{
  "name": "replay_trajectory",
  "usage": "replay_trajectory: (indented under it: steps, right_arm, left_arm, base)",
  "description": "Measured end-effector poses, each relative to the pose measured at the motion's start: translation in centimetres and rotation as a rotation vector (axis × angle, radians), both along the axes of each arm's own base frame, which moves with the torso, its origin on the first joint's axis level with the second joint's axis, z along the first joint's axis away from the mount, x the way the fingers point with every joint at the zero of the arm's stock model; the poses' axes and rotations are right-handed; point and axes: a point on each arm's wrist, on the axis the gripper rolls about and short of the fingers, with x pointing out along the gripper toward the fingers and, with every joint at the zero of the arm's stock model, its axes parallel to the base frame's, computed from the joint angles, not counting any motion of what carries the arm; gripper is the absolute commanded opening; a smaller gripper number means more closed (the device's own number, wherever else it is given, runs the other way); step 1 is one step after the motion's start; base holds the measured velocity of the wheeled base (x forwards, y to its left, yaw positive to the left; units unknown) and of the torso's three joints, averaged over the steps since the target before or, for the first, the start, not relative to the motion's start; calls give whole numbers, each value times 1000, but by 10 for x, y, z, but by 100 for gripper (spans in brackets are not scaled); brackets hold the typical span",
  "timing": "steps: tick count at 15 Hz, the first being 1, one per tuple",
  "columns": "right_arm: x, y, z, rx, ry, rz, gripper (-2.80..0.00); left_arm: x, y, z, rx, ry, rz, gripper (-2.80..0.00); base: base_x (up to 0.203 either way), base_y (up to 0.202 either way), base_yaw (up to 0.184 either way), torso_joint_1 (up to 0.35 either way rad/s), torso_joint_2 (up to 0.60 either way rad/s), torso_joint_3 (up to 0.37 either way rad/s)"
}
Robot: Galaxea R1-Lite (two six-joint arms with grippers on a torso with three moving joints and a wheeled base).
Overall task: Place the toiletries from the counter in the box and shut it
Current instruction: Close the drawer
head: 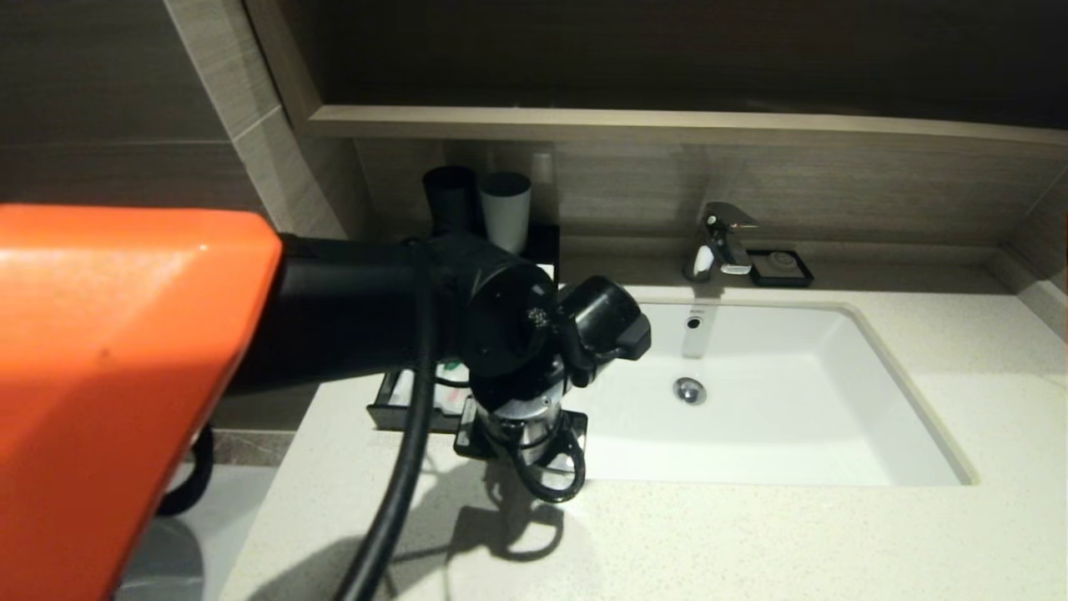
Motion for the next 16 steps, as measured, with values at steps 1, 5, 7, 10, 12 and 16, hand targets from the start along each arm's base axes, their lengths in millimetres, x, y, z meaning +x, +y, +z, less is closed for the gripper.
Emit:
replay_trajectory:
  steps: [1, 5, 7, 10, 12, 16]
  right_arm:
    - [0, 0, 0, 0, 0, 0, -280]
    - [0, 0, 0, 0, 0, 0, -280]
    - [0, 0, 0, 0, 0, 0, -280]
    - [0, 0, 0, 0, 0, 0, -280]
    - [0, 0, 0, 0, 0, 0, -280]
    - [0, 0, 0, 0, 0, 0, -280]
  left_arm:
    - [1, -2, -2, 1, 1, 0, -280]
    - [6, -6, -6, 3, -3, 4, -280]
    - [8, -7, -9, 9, -4, 6, -280]
    - [13, -10, -11, -9, -25, 9, -280]
    - [16, -11, -13, -15, -32, 10, -280]
    - [22, -9, -13, -16, -41, 24, -280]
  base:
    - [0, 0, 0, 0, 0, 0]
    - [0, 0, 0, 0, 0, 0]
    - [0, 0, 0, 0, 0, 0]
    - [0, 0, 0, 0, 0, 0]
    - [0, 0, 0, 0, 0, 0]
    - [0, 0, 0, 0, 0, 0]
